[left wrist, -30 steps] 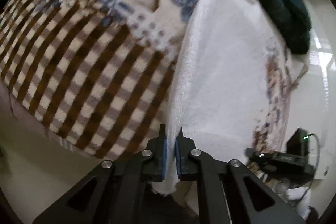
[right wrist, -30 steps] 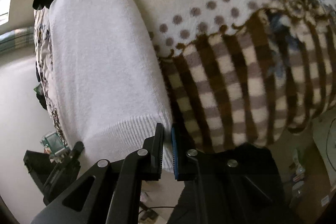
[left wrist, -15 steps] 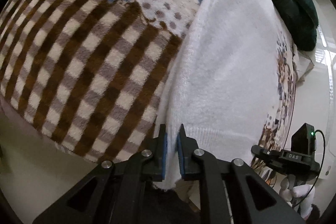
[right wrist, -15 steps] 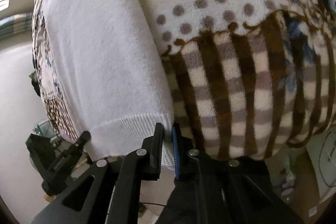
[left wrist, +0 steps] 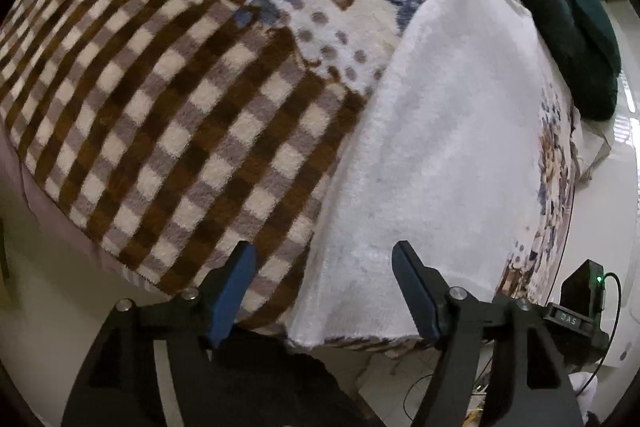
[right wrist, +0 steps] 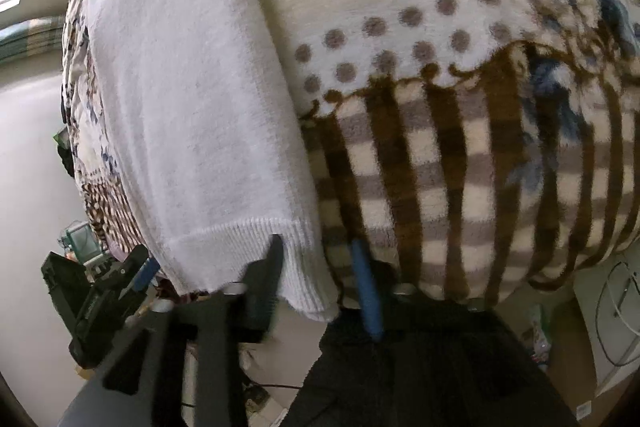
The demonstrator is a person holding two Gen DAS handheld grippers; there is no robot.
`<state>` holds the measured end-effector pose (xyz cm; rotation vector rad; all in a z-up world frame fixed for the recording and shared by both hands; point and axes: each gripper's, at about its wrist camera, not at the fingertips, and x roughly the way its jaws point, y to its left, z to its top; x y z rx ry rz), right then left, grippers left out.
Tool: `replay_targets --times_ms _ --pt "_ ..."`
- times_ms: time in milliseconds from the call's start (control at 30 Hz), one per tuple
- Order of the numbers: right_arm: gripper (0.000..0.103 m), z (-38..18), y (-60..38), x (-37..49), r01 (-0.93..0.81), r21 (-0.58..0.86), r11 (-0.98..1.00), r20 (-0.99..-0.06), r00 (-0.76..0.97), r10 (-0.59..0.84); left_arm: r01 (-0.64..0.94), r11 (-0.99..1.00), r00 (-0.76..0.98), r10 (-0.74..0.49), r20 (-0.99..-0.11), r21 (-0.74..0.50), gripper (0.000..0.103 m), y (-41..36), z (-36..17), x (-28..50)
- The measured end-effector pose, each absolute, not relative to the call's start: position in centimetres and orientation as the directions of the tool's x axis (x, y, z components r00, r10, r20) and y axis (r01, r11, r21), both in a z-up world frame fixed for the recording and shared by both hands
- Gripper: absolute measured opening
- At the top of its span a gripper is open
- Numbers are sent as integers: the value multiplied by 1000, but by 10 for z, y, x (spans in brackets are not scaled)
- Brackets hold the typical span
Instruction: Fold small clothes
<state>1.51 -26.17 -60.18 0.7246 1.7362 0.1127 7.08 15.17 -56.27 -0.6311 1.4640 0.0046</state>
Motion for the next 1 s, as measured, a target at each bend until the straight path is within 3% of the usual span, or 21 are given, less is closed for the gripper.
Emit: replay_targets --times_ms 833,1000 --pt "43 -636 -256 3 418 497 761 -801 -116 587 -327 835 44 -454 -890 -442 71 122 -607 73" --pt "49 -645 -250 4 439 516 735 -782 -110 614 -293 843 36 -461 -887 -451 74 124 -609 74"
